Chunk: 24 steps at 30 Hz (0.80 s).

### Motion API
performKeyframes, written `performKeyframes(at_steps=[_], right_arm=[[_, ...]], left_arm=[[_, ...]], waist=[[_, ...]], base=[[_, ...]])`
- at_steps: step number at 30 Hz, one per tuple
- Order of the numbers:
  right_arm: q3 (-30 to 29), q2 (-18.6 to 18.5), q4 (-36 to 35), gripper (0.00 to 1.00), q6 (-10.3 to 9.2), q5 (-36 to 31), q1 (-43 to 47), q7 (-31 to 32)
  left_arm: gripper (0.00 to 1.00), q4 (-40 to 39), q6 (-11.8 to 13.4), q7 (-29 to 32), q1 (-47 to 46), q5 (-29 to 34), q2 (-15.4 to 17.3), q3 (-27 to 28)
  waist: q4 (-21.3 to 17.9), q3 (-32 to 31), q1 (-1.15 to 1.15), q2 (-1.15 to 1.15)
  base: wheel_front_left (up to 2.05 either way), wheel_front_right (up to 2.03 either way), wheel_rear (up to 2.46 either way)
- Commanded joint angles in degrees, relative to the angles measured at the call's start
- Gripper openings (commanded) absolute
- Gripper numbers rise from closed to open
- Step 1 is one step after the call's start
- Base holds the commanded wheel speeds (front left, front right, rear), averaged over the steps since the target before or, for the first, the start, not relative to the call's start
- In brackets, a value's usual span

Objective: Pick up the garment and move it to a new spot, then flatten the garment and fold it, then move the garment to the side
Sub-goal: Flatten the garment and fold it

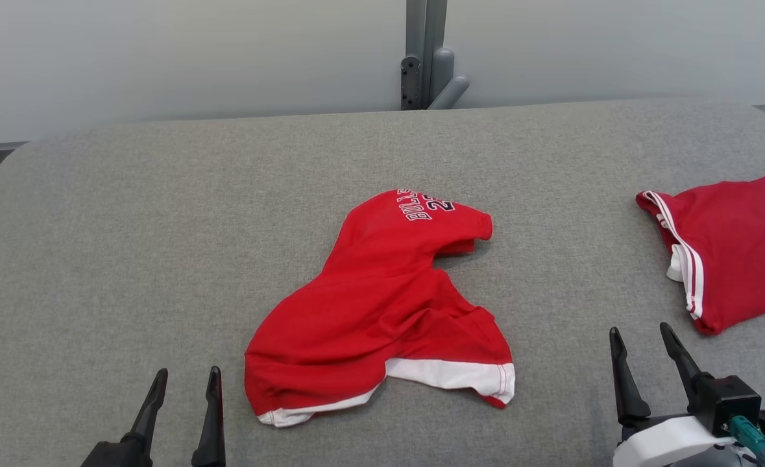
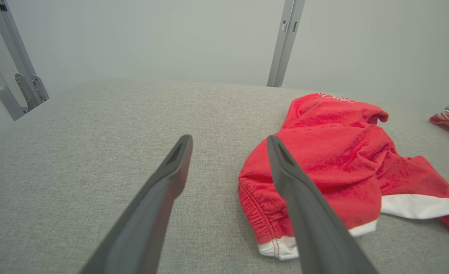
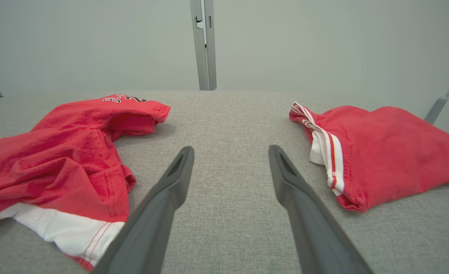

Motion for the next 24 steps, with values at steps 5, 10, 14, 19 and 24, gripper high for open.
performKeyframes(at_steps=[5, 10, 14, 19, 24], right_arm=[[1.5, 0.1, -0.2, 1.0, -0.11, 0.1, 0.6, -0.2], [2.1, 0.1, -0.6, 1.0, -0.11, 0.6, 0.1, -0.2], [2.3, 0.1, -0.8, 1.0, -0.11, 0.7, 0.0, -0.2], [2.4, 0.1, -0.8, 1.0, -0.11, 0.8, 0.2, -0.2], [2.0, 0.1, -0.8, 1.0, -0.11, 4.6, -0.5, -0.2]], left_arm=[[1.0, 0.6, -2.6, -0.2, 0.4, 2.6, -2.0, 2.9], [1.0, 1.0, -3.5, -0.2, 0.3, 4.1, -2.7, 4.2], [1.0, 1.2, -3.8, -0.2, 0.1, 4.6, -3.1, 4.6], [1.0, 1.5, -3.9, -0.2, 0.1, 5.1, -3.3, 4.5], [1.0, 2.0, -4.0, -0.2, 0.4, 4.0, -3.4, 3.6]], waist=[[-1.4, -0.6, 0.0, 0.03], [-1.8, -0.8, 0.0, 0.03], [-1.8, -0.8, 0.0, 0.03], [-1.7, -0.8, 0.0, 0.03], [-1.6, -0.6, 0.0, 0.03]], base=[[0.0, 0.0, 0.0], [0.0, 0.0, 0.0], [0.0, 0.0, 0.0], [0.0, 0.0, 0.0], [0.0, 0.0, 0.0]])
